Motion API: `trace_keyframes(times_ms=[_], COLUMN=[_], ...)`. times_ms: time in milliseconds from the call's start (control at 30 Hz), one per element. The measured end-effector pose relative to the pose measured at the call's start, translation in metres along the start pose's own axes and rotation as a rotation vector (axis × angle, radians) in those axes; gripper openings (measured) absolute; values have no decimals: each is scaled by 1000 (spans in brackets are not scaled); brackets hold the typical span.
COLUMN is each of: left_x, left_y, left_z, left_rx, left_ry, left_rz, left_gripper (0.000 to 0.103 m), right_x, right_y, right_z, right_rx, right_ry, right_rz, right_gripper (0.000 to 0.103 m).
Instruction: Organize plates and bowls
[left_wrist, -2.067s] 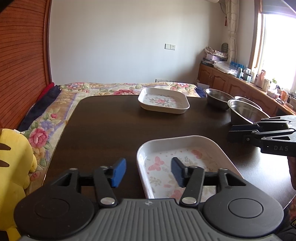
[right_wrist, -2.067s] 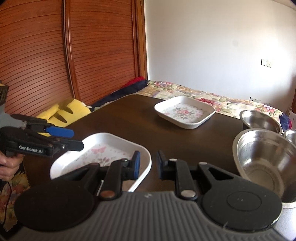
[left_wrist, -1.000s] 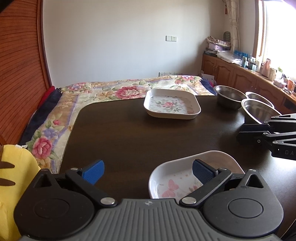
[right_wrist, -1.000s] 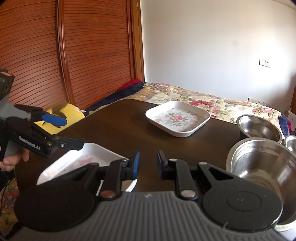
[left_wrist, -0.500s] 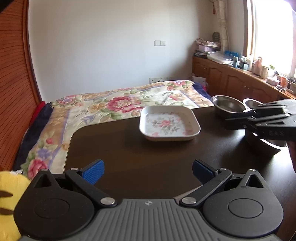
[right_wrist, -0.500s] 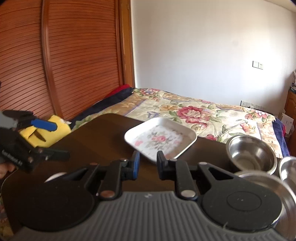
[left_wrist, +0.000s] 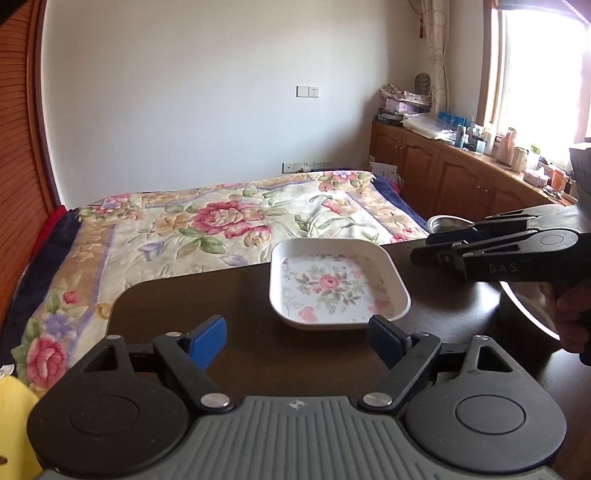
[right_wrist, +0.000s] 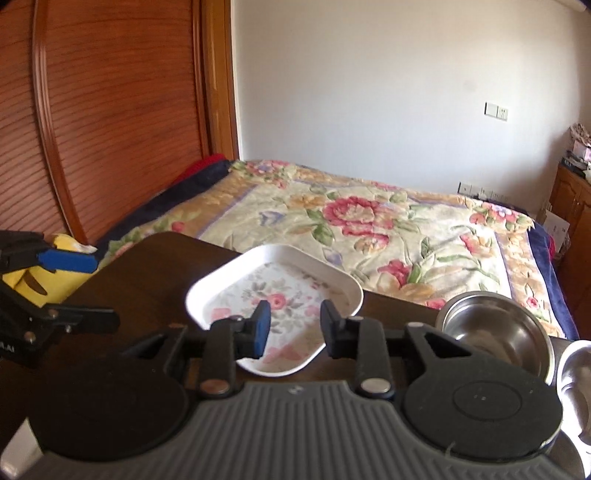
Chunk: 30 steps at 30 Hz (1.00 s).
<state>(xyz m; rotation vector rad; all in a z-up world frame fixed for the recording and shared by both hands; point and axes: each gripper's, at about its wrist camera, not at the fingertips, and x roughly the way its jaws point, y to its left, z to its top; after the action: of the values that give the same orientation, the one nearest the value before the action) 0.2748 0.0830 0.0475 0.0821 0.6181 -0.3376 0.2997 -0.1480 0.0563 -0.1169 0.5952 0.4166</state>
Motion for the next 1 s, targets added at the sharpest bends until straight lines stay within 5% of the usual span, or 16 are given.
trace_keyframes(times_ms=[100, 400, 1000], left_x=[19, 61, 112], left_y=[10, 19, 25], left_z=[3, 16, 26], left_rx=[-19, -3, -76], left_ry=[20, 45, 118], left_rz=[1, 10, -30], left_gripper=[75, 66, 30], right_x=[11, 39, 71], right_y=[-3, -13, -30], right_z=[2, 12, 18], right_rx=[-2, 11, 22], right_ry=[34, 132, 298], right_rz=[-21, -43, 12], right_gripper=[31, 32, 31])
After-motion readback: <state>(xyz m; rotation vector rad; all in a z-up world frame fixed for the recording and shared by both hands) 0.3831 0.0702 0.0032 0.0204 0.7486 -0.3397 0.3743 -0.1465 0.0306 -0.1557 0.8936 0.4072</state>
